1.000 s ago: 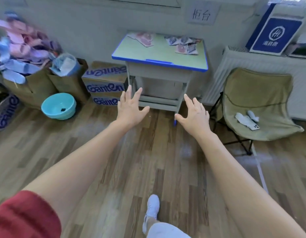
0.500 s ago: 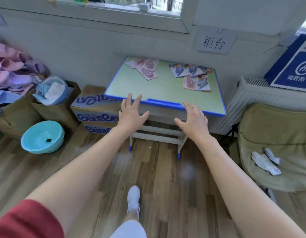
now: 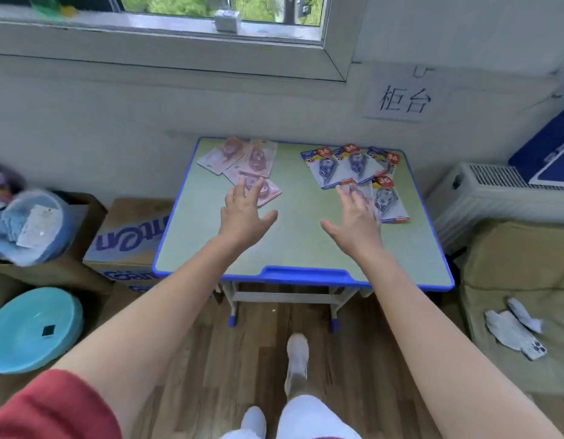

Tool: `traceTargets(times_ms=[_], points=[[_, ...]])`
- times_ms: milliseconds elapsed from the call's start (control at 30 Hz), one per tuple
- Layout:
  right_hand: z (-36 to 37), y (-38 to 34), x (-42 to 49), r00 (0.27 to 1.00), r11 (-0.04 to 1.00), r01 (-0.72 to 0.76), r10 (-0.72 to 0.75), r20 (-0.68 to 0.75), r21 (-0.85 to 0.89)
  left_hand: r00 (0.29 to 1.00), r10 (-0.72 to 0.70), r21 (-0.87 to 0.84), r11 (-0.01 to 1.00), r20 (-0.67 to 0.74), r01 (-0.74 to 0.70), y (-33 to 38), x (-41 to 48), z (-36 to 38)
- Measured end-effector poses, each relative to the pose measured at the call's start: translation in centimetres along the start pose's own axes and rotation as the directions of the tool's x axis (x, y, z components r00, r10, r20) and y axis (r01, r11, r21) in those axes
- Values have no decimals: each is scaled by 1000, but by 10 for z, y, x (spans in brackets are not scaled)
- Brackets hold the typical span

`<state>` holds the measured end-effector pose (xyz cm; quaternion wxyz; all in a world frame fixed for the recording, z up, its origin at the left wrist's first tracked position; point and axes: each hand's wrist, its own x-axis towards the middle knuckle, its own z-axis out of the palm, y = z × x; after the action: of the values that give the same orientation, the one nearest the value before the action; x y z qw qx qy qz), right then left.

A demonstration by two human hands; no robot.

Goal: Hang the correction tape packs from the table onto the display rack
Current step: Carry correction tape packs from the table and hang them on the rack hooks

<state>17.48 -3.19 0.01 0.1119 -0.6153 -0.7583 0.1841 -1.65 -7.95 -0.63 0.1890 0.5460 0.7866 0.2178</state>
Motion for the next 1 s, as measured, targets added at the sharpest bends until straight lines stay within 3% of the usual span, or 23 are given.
traceTargets(times_ms=[400, 733, 867, 1000], points=[[36, 35, 187, 989, 999, -50, 49, 137, 6, 994, -105, 17, 994, 25, 105, -3, 172, 55], [78, 43, 261, 961, 997, -57, 67, 267, -48, 988, -132, 166, 979, 79, 117, -33, 254, 82], [91, 46, 268, 973, 988, -111, 131, 190, -109, 986, -121, 265, 960, 117, 87, -47, 273, 89], [100, 47, 266, 982, 990, -116, 127, 138, -86, 988, -120, 256, 962, 99, 91, -54, 279, 95]])
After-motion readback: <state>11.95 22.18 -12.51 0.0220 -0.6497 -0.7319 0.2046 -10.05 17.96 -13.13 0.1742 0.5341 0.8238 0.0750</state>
